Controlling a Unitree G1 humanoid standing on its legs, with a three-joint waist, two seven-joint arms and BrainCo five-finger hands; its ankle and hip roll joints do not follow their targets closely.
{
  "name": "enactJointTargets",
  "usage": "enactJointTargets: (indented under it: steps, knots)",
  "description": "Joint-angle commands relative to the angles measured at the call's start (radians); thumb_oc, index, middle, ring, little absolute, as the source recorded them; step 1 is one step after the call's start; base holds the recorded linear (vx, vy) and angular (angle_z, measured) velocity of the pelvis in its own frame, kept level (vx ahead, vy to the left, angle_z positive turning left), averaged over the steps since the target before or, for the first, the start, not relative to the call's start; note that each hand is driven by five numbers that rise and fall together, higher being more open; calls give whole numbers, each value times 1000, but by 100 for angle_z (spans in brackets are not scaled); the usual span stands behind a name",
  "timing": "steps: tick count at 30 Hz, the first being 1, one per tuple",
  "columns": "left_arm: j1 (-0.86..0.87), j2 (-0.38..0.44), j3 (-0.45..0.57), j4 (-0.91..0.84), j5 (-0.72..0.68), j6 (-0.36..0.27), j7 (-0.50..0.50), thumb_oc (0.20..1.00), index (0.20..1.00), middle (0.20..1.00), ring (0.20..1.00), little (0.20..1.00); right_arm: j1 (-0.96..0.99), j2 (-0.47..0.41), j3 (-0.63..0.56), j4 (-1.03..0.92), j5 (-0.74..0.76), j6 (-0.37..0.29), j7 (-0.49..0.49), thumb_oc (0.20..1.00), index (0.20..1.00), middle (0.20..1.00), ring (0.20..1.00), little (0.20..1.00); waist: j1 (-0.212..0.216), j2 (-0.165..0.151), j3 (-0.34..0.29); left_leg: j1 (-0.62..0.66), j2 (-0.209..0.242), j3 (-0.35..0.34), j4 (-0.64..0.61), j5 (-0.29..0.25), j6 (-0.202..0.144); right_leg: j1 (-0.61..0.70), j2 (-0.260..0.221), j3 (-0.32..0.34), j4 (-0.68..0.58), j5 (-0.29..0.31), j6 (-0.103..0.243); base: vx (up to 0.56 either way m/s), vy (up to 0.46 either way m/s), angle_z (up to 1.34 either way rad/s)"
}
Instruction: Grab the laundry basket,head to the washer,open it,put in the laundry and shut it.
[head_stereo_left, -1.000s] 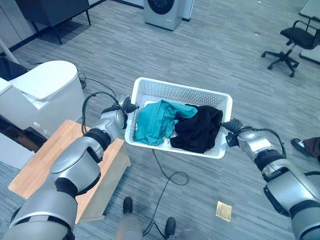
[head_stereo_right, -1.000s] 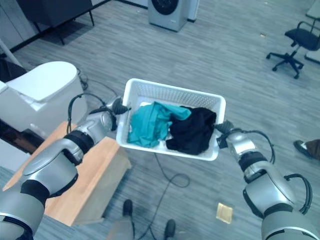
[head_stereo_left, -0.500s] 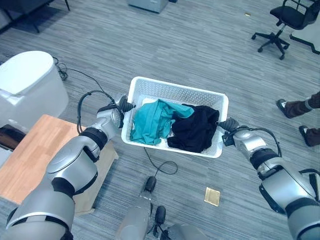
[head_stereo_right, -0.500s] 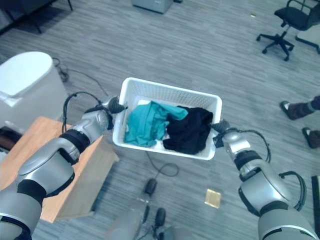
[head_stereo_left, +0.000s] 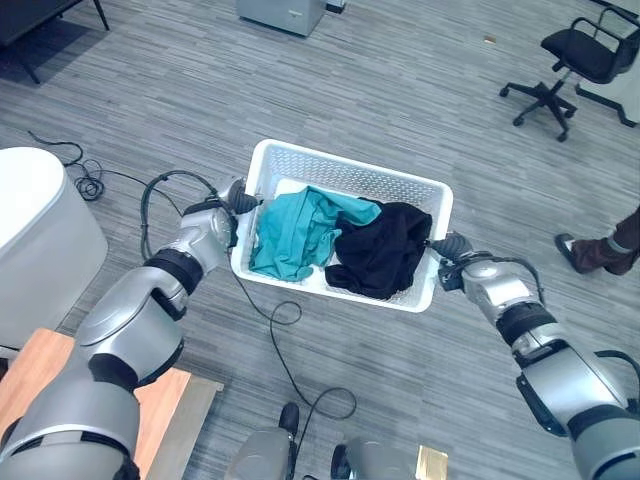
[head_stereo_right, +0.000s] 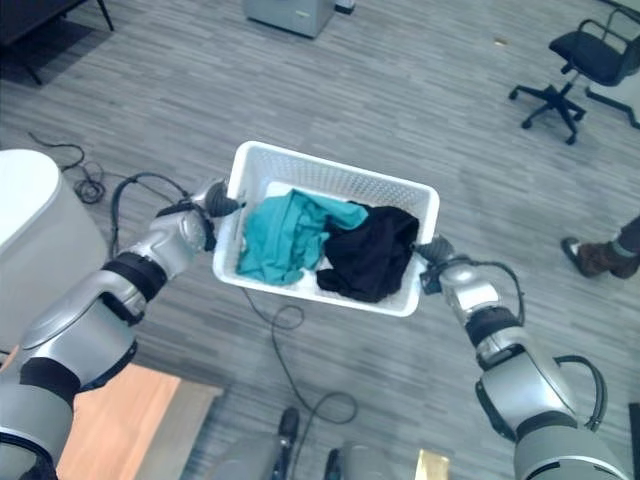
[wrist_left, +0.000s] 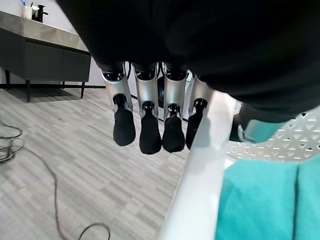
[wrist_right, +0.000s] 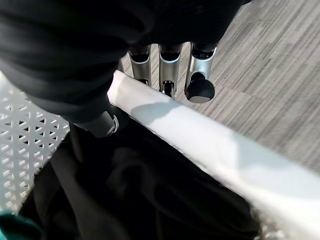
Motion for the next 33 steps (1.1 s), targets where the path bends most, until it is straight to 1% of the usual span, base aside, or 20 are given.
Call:
enactJointTargets:
  steps: [1, 4, 5, 6, 8, 11, 13, 15, 17, 18, 19, 20, 21, 23, 25, 27, 28, 29, 32, 33]
  knots:
    - [-113, -78, -24, 55, 22, -62, 31, 200, 200, 200, 200, 200, -173, -9, 51, 5, 6, -103, -5, 200, 200, 200, 200, 200, -20, 17, -86, -59, 81, 107, 13, -10, -55, 83, 3, 39, -353, 132, 59, 230, -96, 50]
    - [-106, -76, -17, 59, 15, -61, 31, 200, 200, 200, 200, 200, -187, -14, 81, 22, 8, -96, 3, 200, 200, 200, 200, 200, -46, 28, -85, 2, 74, 47, -6, -50, -66, 61, -7, 131, -668, 69, 12, 334, -175, 56]
    - [-102, -74, -14, 62, 8, -64, 33, 200, 200, 200, 200, 200, -194, -15, 88, 26, 11, -93, 6, 200, 200, 200, 200, 200, -52, 30, -91, 15, 69, 32, -20, -57, -69, 42, -12, 169, -763, 91, 14, 455, -236, 44]
    - [-92, -82, -2, 75, 9, -67, 40, 200, 200, 200, 200, 200, -210, -16, 111, 34, 11, -85, 15, 200, 200, 200, 200, 200, -61, 41, -84, 62, 72, 1, -41, -90, -74, -5, -28, 251, -946, 183, 41, 440, -226, 29]
    - [-90, -70, 7, 80, 18, -69, 48, 200, 200, 200, 200, 200, -212, -14, 112, 24, -4, -79, 20, 200, 200, 200, 200, 200, -77, 52, -75, 111, 83, -19, -51, -121, -77, -76, -62, 258, -1041, 235, 63, 431, -208, 18]
    - [-88, -57, 8, 83, 26, -76, 48, 200, 200, 200, 200, 200, -198, -16, 107, 4, -2, -78, 21, 200, 200, 200, 200, 200, -95, 57, -80, 155, 105, -24, -63, -146, -83, -80, -55, 261, -1044, 240, 70, 312, -169, 34]
    - [-72, -57, 6, 85, 33, -77, 49, 200, 200, 200, 200, 200, -181, -17, 107, -24, 10, -78, 25, 200, 200, 200, 200, 200, -105, 32, -114, 212, 125, -42, -70, -185, -95, -45, -53, 276, -1025, 279, 66, 532, -339, 27]
    - [-46, -54, 12, 82, 25, -88, 44, 200, 200, 200, 200, 200, -155, -41, 97, -41, 30, -81, 29, 200, 200, 200, 200, 200, -131, 32, -157, 216, 199, -49, 42, -100, -123, -5, 5, 280, -964, 292, 34, 634, -445, 21]
    - [-51, -42, 6, 86, 16, -92, 26, 200, 200, 200, 200, 200, -148, -73, 89, -36, 27, -78, 35, 200, 200, 200, 200, 200, -127, 13, -151, 107, 220, -24, 298, 21, -107, 58, 19, 269, -956, 280, -11, 267, -306, -5]
    - [-53, -42, 5, 86, 15, -92, 26, 200, 200, 200, 200, 200, -148, -74, 88, -35, 27, -79, 35, 200, 200, 200, 200, 200, -131, 15, -150, 94, 221, -31, 318, 14, -108, 56, 20, 264, -955, 281, -11, 239, -440, -12]
    - [-78, -17, 3, 83, -5, -93, 24, 200, 200, 200, 200, 200, -152, -86, 88, -21, 40, -78, 28, 200, 200, 200, 200, 200, -115, -18, -134, -6, 250, -6, 542, 90, -76, 115, 41, 258, -963, 260, -65, 136, -293, 5]
    - [-80, -16, 2, 83, -5, -93, 24, 200, 200, 200, 200, 200, -153, -85, 87, -21, 40, -78, 28, 200, 200, 200, 200, 200, -116, -14, -133, -15, 253, -11, 557, 84, -78, 113, 45, 255, -962, 260, -65, 280, -578, 23]
    - [-107, -13, 0, 83, -23, -95, 26, 200, 200, 200, 200, 200, -168, -87, 85, -9, 55, -83, 16, 200, 200, 200, 200, 200, -100, -38, -110, -97, 316, 38, 691, 117, -67, 156, 55, 226, -966, 235, -102, 251, -372, 5]
    - [-129, -26, -9, 92, -32, -92, 26, 200, 200, 200, 200, 200, -183, -85, 87, -2, 64, -81, 6, 200, 200, 200, 200, 200, -87, -32, -95, -140, 350, 48, 736, 93, -79, 193, 73, 214, -969, 209, -105, 262, -288, -9]
    - [-145, -54, -8, 100, -45, -85, 32, 200, 200, 200, 200, 200, -190, -75, 93, -4, 71, -81, -7, 200, 200, 200, 200, 200, -64, -48, -76, -230, 315, 107, 664, 67, -85, 235, 66, 187, -978, 191, -104, 242, -140, -10]
    - [-135, -90, 6, 73, -45, -78, 44, 200, 200, 200, 200, 200, -173, -71, 87, -31, 64, -87, -14, 200, 200, 200, 200, 200, -45, -42, -75, -274, 293, 159, 414, 97, -131, 276, 73, 150, -985, 147, -87, 325, -42, 17]
    - [-133, -91, 7, 72, -44, -77, 44, 200, 200, 200, 200, 200, -170, -72, 87, -33, 64, -86, -14, 200, 200, 200, 200, 200, -43, -48, -73, -261, 287, 165, 399, 103, -131, 281, 67, 152, -985, 145, -86, 227, 11, -11]
    - [-128, -95, 11, 61, -40, -73, 52, 200, 200, 200, 200, 200, -163, -69, 84, -45, 62, -91, -22, 200, 200, 200, 200, 200, -37, -41, -73, -259, 277, 182, 281, 107, -137, 291, 71, 141, -985, 128, -81, 127, 7, -28]
    - [-128, -95, 10, 60, -40, -73, 52, 200, 200, 200, 200, 200, -162, -69, 84, -45, 62, -91, -22, 200, 200, 200, 200, 200, -36, -44, -70, -252, 274, 185, 274, 110, -136, 295, 68, 142, -985, 127, -80, 180, 25, -22]
    - [-112, -87, 15, 52, -36, -79, 54, 200, 200, 200, 200, 200, -143, -59, 81, -57, 57, -109, -29, 200, 200, 200, 200, 200, 15, -18, -70, -262, 168, 89, -23, 126, -150, 351, 94, 159, -978, 73, -67, 687, 74, -32]
